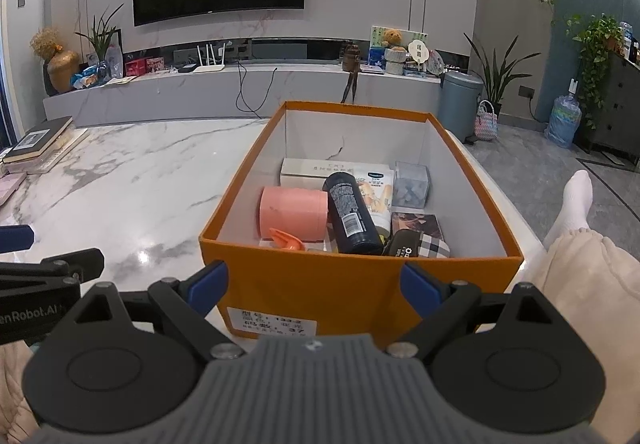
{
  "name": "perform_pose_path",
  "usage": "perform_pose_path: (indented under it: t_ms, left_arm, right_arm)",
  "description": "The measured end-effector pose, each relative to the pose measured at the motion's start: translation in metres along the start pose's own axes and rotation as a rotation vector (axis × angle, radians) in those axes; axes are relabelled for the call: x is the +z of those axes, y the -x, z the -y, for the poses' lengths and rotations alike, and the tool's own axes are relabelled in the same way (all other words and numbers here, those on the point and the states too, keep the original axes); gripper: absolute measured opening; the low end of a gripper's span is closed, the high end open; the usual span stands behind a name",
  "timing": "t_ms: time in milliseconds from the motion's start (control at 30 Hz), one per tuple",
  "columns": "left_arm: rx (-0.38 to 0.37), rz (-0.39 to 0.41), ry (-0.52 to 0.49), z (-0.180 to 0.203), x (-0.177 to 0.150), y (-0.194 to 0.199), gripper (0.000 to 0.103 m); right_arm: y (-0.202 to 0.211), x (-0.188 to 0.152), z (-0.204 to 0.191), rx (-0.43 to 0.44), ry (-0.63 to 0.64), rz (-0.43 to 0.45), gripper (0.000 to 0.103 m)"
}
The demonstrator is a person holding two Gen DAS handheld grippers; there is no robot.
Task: Organize rigid objects
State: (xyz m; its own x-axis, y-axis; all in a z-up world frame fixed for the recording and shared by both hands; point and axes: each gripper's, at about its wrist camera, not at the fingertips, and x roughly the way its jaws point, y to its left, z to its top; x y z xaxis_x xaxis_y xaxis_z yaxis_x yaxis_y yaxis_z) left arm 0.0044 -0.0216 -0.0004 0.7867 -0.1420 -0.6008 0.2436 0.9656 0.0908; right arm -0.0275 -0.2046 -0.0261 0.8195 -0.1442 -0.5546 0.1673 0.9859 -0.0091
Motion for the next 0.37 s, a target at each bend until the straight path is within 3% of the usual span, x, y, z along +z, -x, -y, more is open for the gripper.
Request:
perform_pose_path:
  t_ms: [367]
  left_arm:
    - [0.003, 0.004, 0.008, 0.0002, 0.0009, 0.0011, 0.092]
  right_arm:
    - [-0.0013, 0.0003, 0.0001, 0.000, -0.003, -0.005, 0.091]
